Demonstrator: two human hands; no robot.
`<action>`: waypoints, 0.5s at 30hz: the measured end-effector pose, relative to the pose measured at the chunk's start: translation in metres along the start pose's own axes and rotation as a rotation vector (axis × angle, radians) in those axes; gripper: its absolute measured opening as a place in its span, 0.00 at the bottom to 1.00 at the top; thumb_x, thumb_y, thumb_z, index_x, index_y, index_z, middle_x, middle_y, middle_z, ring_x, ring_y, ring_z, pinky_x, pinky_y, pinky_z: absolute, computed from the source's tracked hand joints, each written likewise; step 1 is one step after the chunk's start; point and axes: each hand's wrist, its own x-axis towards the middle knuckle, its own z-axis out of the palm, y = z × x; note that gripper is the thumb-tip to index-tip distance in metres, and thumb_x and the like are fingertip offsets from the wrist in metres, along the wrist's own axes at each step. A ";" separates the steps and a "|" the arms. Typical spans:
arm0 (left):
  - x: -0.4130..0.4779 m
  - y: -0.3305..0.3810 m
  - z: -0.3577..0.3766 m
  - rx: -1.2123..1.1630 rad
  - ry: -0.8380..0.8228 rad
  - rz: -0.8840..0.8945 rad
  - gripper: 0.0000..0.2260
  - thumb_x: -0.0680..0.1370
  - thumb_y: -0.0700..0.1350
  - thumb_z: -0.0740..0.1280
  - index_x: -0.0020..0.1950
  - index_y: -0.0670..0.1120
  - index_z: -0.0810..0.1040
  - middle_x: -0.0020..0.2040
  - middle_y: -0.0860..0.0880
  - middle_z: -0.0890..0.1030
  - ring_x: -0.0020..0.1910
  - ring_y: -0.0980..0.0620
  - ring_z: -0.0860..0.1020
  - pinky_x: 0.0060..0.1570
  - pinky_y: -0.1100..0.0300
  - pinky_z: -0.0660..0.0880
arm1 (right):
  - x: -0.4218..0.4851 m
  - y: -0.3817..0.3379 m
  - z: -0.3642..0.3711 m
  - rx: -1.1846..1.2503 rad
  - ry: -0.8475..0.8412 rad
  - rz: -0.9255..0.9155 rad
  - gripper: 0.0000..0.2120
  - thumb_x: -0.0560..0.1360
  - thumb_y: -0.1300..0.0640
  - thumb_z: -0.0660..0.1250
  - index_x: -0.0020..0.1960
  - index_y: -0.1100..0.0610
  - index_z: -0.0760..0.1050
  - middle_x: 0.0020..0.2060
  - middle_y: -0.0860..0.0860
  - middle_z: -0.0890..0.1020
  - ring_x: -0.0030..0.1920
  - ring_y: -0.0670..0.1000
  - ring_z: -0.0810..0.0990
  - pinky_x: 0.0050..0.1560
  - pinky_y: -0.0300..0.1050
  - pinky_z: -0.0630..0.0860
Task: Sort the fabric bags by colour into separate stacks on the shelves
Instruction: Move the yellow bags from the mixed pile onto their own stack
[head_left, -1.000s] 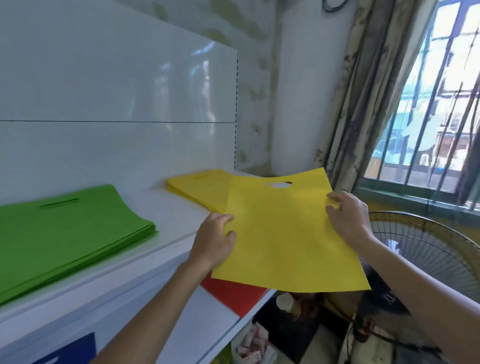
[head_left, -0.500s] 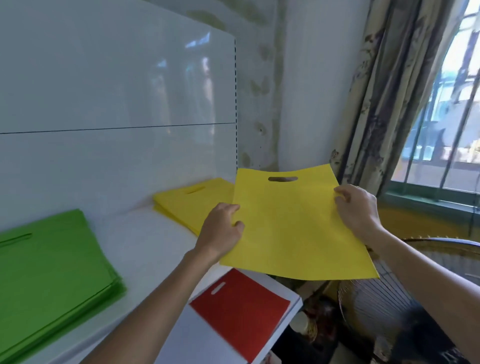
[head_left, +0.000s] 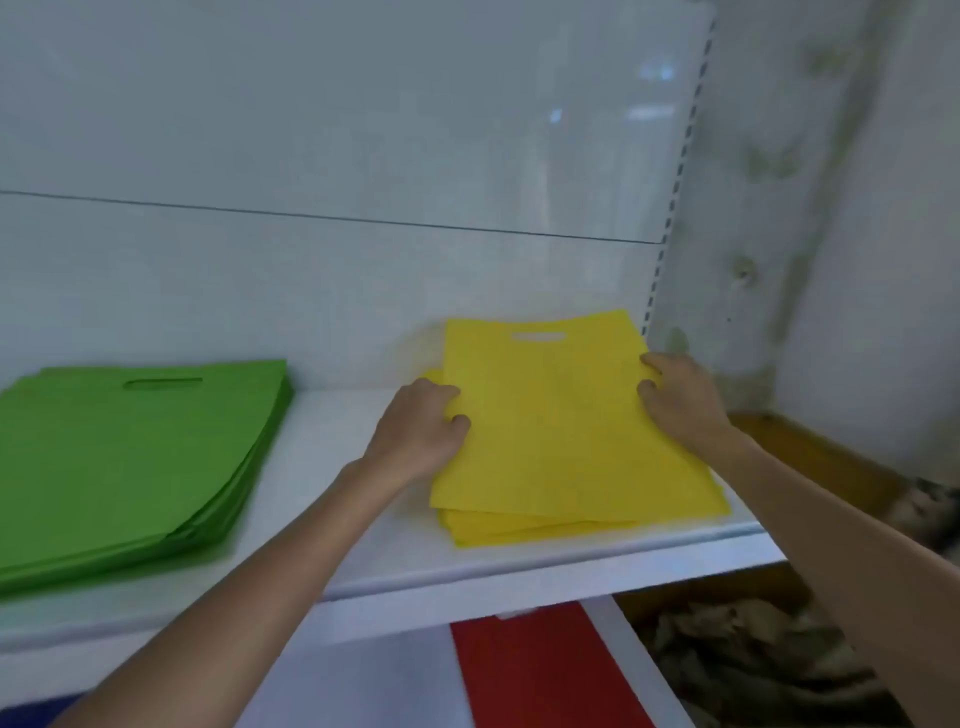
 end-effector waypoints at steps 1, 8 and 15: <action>-0.002 0.001 0.003 0.020 0.011 -0.043 0.20 0.77 0.48 0.60 0.66 0.42 0.72 0.61 0.41 0.73 0.61 0.43 0.71 0.59 0.54 0.69 | 0.008 0.003 0.007 -0.008 -0.043 -0.026 0.19 0.78 0.63 0.58 0.68 0.64 0.67 0.67 0.61 0.70 0.66 0.60 0.68 0.64 0.49 0.64; -0.015 0.000 0.028 0.162 -0.034 -0.273 0.17 0.77 0.48 0.60 0.64 0.46 0.74 0.61 0.41 0.73 0.61 0.42 0.71 0.58 0.52 0.70 | 0.034 0.028 0.049 -0.120 -0.335 -0.168 0.17 0.77 0.59 0.59 0.64 0.64 0.71 0.61 0.61 0.73 0.62 0.60 0.70 0.63 0.53 0.68; -0.016 -0.001 0.024 0.141 -0.005 -0.298 0.17 0.77 0.50 0.61 0.66 0.51 0.72 0.60 0.43 0.71 0.61 0.44 0.71 0.60 0.53 0.69 | 0.044 0.022 0.053 -0.166 -0.395 -0.135 0.09 0.76 0.57 0.59 0.50 0.60 0.74 0.54 0.58 0.73 0.55 0.59 0.72 0.55 0.50 0.70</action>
